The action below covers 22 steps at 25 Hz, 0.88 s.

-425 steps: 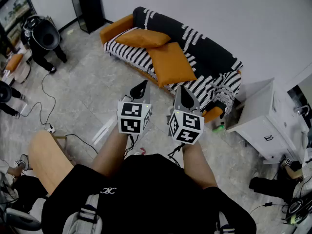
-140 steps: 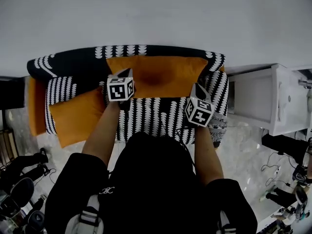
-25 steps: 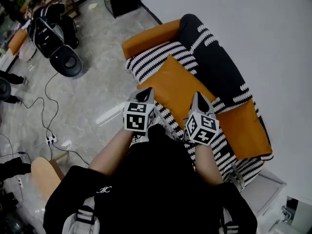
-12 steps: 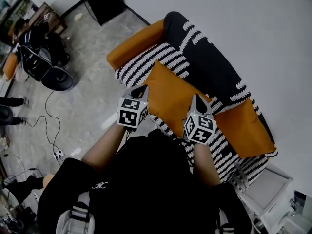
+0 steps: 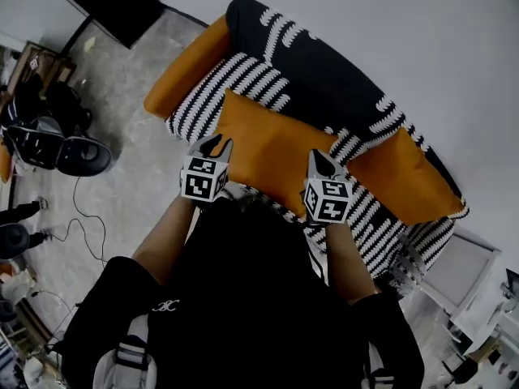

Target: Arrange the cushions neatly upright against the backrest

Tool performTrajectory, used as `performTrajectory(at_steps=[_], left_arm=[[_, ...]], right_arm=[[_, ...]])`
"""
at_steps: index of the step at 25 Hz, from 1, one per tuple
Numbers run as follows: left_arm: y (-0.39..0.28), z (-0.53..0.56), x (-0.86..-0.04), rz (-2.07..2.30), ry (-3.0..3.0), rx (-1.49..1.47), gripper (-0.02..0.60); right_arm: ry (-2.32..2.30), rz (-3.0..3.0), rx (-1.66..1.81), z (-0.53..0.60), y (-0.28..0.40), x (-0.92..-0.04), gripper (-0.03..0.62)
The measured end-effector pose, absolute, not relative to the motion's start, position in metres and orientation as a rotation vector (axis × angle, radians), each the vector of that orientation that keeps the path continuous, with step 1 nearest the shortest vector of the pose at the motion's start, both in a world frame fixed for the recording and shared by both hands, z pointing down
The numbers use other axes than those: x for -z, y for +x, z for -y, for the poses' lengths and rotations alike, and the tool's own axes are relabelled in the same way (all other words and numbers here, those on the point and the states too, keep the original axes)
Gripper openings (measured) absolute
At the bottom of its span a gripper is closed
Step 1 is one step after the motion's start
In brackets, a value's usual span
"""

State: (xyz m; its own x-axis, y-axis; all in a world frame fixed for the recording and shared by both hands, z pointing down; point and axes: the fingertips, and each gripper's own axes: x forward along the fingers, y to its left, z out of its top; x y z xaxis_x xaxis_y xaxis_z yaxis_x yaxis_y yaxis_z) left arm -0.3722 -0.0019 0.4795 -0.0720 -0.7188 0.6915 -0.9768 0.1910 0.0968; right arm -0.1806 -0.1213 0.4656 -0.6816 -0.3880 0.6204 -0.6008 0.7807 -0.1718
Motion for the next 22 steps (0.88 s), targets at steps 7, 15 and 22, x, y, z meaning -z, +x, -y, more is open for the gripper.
performTrajectory(at_steps=[7,15,22], left_arm=[[-0.373,-0.005,-0.548,1.627,1.651,-0.688,0.183],[-0.386,-0.036,-0.645,1.386,1.632,-0.800,0.273],[-0.373,-0.064,-0.699,1.200,1.625,-0.915,0.322]], right_arm=[[0.795,2.211,-0.613,0.104,-0.158,-0.533,0.010],[0.878,2.026,-0.685,0.067,-0.148,-0.620,0.111],[0.990,1.793,-0.724,0.032,-0.090,-0.676,0.230]])
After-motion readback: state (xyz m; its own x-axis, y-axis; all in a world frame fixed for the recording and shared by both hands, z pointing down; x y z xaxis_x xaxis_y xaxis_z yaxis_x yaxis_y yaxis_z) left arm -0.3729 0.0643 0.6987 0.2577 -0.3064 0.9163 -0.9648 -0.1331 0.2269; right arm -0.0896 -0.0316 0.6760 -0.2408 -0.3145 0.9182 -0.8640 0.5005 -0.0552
